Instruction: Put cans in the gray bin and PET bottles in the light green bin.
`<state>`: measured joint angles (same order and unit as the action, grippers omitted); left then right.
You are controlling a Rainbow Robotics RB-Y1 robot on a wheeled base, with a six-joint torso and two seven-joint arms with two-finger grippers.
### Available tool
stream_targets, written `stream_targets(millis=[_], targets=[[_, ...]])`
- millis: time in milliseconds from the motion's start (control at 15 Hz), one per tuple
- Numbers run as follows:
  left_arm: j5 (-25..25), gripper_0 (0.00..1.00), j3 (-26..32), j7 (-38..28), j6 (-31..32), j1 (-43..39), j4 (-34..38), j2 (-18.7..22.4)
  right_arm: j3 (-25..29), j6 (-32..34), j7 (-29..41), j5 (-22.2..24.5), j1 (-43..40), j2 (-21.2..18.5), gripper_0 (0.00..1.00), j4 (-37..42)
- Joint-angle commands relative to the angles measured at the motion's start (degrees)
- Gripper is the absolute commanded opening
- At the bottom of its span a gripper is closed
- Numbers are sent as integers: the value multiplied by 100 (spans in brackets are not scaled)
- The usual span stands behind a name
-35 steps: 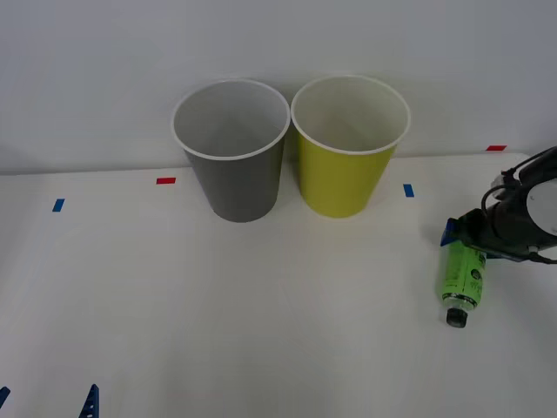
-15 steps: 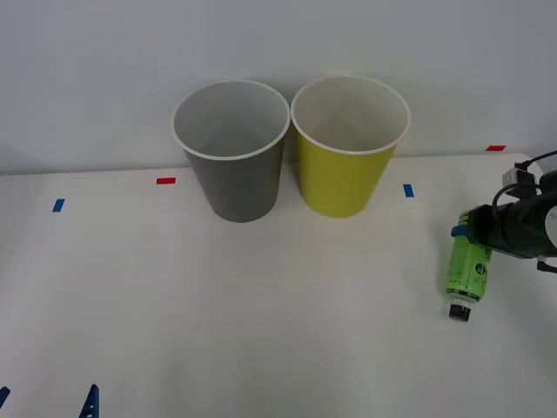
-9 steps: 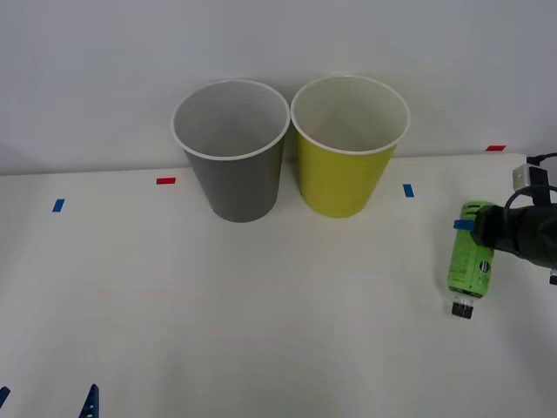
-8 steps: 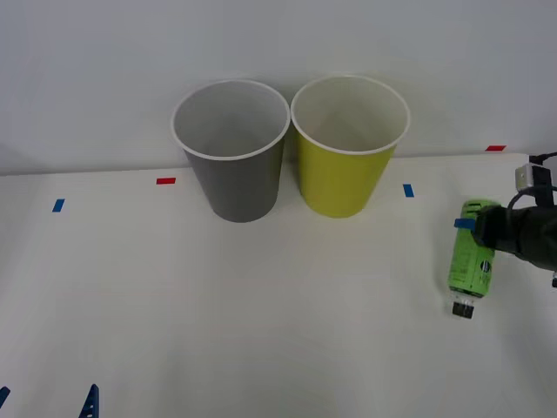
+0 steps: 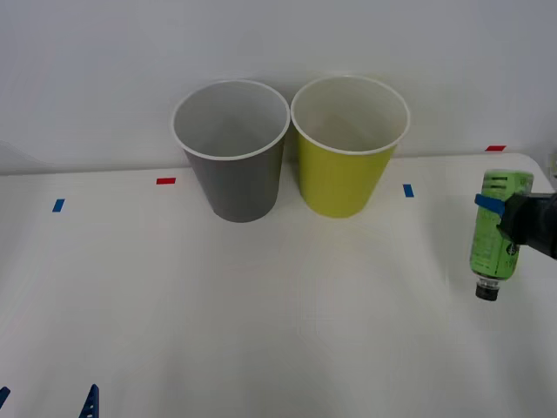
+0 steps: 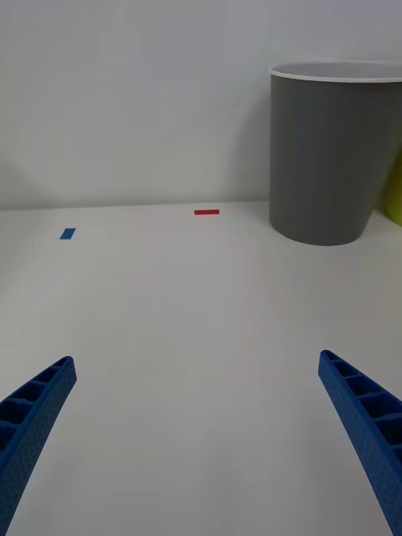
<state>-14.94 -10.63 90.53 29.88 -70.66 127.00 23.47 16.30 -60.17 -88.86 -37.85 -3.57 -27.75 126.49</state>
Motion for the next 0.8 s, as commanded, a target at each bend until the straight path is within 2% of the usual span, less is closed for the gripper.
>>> stream_targets(millis=[67, 267, 467, 600, 800], targets=[[0, 100, 0, 0, 0, 0, 0, 0, 242, 436, -598, -222, -38, 296, 0, 376], [0, 100, 0, 0, 0, 0, 0, 0, 198, 1139, -703, -512, 102, 393, 0, 385], [0, 100, 0, 0, 0, 0, 0, 0, 216, 1279, -800, -521, 217, 472, 0, 578], [0, 100, 0, 0, 0, 0, 0, 0, 216, 1279, -818, -372, 287, 551, 0, 842], [0, 100, 0, 0, 0, 0, 0, 0, -4, 1262, -703, 217, 595, 789, 0, 1071]])
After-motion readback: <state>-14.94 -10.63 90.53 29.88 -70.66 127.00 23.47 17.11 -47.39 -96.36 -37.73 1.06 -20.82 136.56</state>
